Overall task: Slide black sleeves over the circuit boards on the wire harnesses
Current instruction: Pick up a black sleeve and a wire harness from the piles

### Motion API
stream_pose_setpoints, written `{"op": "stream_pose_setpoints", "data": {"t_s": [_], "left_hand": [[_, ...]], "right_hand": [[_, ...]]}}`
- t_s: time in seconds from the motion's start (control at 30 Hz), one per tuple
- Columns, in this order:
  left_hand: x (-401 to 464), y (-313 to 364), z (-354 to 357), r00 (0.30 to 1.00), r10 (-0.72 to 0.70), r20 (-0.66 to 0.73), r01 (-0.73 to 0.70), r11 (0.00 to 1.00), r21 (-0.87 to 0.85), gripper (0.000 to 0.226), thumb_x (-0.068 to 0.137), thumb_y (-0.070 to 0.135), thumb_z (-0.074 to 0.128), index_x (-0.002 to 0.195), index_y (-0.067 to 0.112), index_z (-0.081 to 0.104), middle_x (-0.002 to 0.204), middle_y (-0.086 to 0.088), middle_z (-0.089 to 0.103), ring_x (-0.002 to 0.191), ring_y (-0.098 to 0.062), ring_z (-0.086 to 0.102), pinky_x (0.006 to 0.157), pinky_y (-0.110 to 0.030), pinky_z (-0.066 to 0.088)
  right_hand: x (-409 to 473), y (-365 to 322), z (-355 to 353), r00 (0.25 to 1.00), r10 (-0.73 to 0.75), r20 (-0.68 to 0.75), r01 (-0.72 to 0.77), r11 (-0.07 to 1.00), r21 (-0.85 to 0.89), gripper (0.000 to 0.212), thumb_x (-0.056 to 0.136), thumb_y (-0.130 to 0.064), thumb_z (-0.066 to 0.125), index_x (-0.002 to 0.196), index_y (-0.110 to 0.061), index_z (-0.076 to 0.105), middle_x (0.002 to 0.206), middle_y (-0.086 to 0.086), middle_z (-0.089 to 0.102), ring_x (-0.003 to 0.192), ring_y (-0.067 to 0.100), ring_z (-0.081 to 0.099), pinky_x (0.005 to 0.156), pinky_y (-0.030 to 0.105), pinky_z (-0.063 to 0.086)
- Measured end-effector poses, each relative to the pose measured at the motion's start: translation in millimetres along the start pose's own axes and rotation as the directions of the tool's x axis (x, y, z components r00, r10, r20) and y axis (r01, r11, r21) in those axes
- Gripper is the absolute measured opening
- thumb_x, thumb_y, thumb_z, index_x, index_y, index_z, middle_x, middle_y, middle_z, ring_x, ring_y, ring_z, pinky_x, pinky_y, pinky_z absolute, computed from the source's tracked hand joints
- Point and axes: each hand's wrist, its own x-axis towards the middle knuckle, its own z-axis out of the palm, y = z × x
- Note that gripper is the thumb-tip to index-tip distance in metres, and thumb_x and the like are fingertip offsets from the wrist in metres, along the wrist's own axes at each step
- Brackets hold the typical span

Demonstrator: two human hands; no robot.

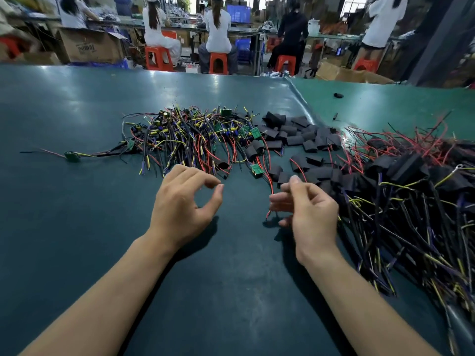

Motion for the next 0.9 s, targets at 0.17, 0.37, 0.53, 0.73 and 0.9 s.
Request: {"op": "stream_pose_setpoints", "data": {"t_s": [0.17,0.37,0.53,0.73,0.9], "left_hand": [[-2,-5,-2,0.996,-0.093,-0.005,0.093,0.995,0.026,0.014,0.086,0.019,0.065,0.077,0.010,0.069,0.074,0.002,0.064,0.073,-0.024,0.052,0.074,-0.032,0.043],[-3,-3,1,0.989,-0.140,0.054,0.135,0.987,0.092,0.014,0.083,0.018,0.066,0.074,0.008,0.068,0.072,-0.001,0.065,0.072,-0.026,0.053,0.074,-0.038,0.048],[-4,-1,3,0.988,-0.120,0.100,0.105,0.984,0.145,0.015,0.082,0.019,0.065,0.070,0.009,0.065,0.067,0.000,0.061,0.069,-0.024,0.051,0.070,-0.034,0.046],[-2,3,2,0.959,-0.230,0.164,0.205,0.966,0.154,0.018,0.082,0.014,0.070,0.067,0.008,0.063,0.066,-0.003,0.061,0.069,-0.027,0.051,0.068,-0.036,0.047],[1,5,3,0.931,-0.292,0.220,0.265,0.953,0.146,0.022,0.086,0.019,0.068,0.068,0.007,0.063,0.068,-0.005,0.063,0.073,-0.028,0.053,0.072,-0.038,0.047]], "right_hand": [[4,8,-5,0.933,-0.358,0.026,0.341,0.861,-0.377,0.014,0.096,-0.019,0.059,0.096,-0.032,0.062,0.085,-0.008,0.068,0.080,0.008,0.064,0.073,0.025,0.052],[8,12,-4,0.929,-0.317,0.190,0.359,0.655,-0.665,0.024,0.094,-0.017,0.061,0.115,-0.008,0.066,0.111,0.008,0.066,0.106,0.026,0.058,0.095,0.040,0.046],[5,13,5,0.913,-0.155,0.378,0.407,0.261,-0.875,0.031,0.097,-0.035,0.057,0.118,-0.014,0.064,0.117,0.006,0.060,0.111,0.027,0.048,0.094,0.036,0.039],[-7,2,3,0.952,-0.132,0.278,0.307,0.399,-0.864,0.016,0.091,-0.009,0.057,0.106,-0.010,0.062,0.102,0.008,0.065,0.098,0.028,0.059,0.081,0.035,0.043],[-16,-14,-11,0.924,0.206,0.322,0.243,0.334,-0.911,0.003,0.077,-0.025,0.063,0.080,-0.024,0.063,0.088,-0.003,0.070,0.091,0.024,0.064,0.079,0.031,0.051]]}}
